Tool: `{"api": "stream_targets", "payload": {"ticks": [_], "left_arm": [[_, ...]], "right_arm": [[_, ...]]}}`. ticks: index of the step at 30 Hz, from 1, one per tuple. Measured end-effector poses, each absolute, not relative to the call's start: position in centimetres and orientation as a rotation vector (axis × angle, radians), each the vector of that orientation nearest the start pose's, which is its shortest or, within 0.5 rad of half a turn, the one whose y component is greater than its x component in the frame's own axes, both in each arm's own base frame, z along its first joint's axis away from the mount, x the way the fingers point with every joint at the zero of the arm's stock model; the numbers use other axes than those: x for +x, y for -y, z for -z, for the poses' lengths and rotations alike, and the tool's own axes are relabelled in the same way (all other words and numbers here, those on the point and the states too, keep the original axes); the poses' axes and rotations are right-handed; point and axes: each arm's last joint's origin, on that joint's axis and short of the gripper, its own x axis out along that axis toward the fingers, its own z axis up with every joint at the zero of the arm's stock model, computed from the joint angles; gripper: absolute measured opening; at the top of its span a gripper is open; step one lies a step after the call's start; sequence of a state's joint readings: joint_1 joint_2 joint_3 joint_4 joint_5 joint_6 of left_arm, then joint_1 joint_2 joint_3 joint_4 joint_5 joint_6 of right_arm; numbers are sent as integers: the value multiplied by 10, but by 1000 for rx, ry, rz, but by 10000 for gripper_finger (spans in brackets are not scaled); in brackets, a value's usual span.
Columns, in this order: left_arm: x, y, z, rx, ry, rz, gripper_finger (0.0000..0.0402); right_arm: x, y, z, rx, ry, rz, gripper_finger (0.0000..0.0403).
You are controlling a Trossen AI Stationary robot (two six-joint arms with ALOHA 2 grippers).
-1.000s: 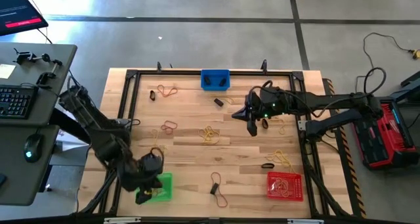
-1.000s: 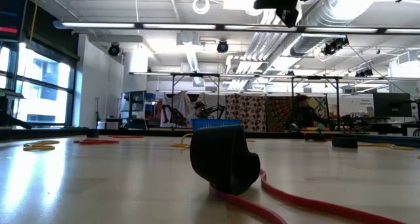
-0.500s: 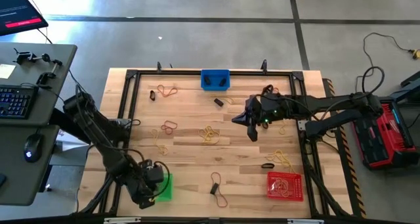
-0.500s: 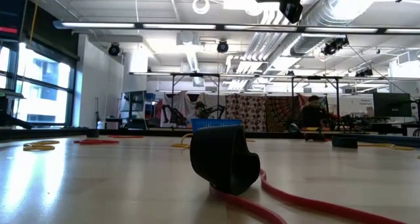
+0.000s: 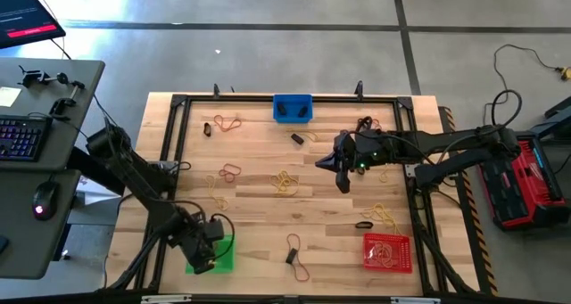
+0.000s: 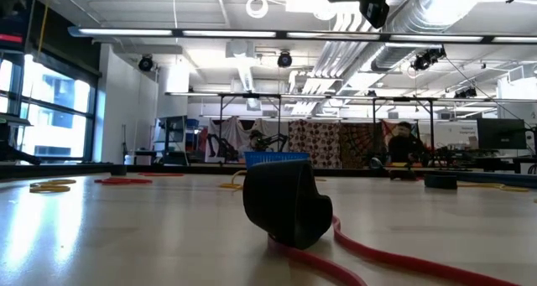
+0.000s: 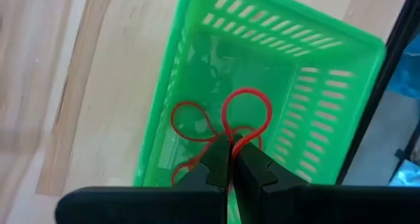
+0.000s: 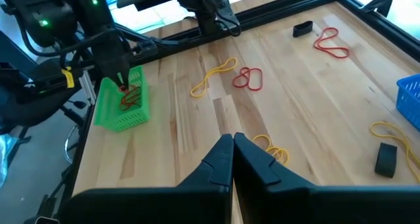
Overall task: Sort rubber bands into baskets
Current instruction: Put the red rubber band into the green basket
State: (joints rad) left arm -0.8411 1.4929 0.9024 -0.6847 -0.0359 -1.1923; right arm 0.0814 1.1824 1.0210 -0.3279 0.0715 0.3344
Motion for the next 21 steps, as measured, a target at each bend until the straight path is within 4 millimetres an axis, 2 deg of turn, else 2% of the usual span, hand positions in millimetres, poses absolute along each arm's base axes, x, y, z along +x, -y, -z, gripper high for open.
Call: {"api": "stream_targets", "payload": {"ticks": [10, 16, 21], "left_arm": [[186, 189, -188, -425, -1399, -26, 11], [189, 186, -188, -415, -1423, 24, 42], [197, 185, -191, -479, -1396, 12, 79]], "right_arm": [[256, -16, -322, 290, -484, 86, 0], [256, -16, -322, 292, -484, 87, 0], [256, -16, -322, 296, -483, 87, 0]]}}
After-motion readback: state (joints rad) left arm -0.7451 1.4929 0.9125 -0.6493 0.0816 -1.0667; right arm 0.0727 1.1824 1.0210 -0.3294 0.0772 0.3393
